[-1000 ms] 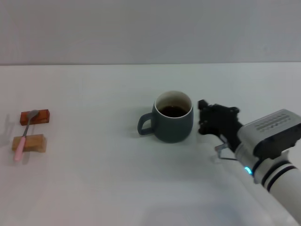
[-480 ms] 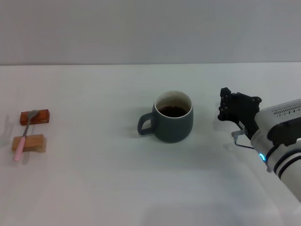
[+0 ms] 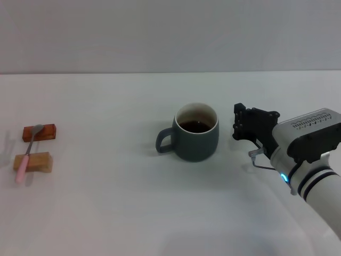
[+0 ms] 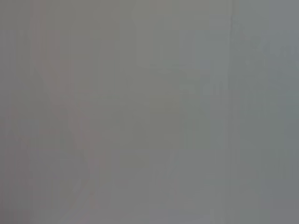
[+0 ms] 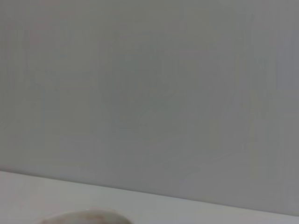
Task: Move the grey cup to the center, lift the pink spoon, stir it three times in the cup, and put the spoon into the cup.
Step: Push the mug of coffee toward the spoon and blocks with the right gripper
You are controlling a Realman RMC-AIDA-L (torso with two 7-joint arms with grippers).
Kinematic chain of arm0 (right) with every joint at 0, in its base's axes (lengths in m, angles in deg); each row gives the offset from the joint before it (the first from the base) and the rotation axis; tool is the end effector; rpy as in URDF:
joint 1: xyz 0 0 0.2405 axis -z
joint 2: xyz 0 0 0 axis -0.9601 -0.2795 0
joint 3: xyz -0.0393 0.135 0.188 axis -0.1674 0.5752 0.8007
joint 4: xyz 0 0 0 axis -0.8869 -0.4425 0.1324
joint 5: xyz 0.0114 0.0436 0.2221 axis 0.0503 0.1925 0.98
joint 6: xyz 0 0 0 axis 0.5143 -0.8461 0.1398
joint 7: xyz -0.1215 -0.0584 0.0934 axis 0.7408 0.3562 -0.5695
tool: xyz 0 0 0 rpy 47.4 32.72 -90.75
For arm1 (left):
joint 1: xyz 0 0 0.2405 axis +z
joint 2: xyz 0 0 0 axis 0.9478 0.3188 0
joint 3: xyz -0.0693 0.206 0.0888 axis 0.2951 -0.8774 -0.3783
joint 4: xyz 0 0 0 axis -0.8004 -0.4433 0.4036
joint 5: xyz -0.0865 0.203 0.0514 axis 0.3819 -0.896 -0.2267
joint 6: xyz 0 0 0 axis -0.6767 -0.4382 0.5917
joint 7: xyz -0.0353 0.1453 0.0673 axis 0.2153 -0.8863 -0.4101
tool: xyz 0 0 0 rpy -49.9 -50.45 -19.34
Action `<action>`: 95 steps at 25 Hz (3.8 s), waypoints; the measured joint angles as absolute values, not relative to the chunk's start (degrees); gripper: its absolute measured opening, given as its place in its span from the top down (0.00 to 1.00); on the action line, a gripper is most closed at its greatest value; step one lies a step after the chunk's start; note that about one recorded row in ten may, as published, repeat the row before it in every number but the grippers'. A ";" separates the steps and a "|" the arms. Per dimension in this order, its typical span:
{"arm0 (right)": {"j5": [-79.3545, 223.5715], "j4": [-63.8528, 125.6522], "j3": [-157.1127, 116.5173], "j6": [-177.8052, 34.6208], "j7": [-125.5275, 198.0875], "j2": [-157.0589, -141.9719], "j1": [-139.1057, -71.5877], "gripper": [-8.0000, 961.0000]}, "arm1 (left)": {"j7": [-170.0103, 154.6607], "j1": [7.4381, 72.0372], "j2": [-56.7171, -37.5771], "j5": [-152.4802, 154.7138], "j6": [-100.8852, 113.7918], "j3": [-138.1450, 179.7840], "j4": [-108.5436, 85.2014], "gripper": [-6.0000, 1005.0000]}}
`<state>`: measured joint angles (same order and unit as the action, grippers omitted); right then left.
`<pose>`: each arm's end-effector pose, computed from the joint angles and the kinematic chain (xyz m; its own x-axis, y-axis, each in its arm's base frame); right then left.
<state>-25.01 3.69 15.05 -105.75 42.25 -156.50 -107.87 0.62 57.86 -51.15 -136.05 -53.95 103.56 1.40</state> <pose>0.2434 0.3752 -0.1194 0.7516 -0.2108 -0.6250 -0.6510 -0.3896 -0.6515 -0.3887 0.2968 0.0359 0.6900 -0.0474 0.7223 0.7182 0.1691 -0.6750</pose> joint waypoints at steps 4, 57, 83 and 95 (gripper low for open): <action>-25.22 2.86 15.04 -105.68 42.25 -156.51 -108.08 0.99 | 0.65 58.44 -51.15 -136.05 -54.19 103.47 1.69 0.20; -28.23 -0.66 13.08 -100.64 42.25 -156.67 -109.10 0.99 | 0.79 58.57 -51.23 -136.05 -54.57 103.61 1.78 0.20; -29.16 -0.26 13.56 -100.41 41.72 -156.68 -108.88 0.99 | 0.79 58.17 -51.32 -136.04 -54.13 102.31 2.44 0.20; -29.54 -0.90 12.10 -99.94 41.59 -156.69 -110.16 0.99 | 0.80 57.34 -51.32 -136.05 -53.87 100.32 2.49 0.20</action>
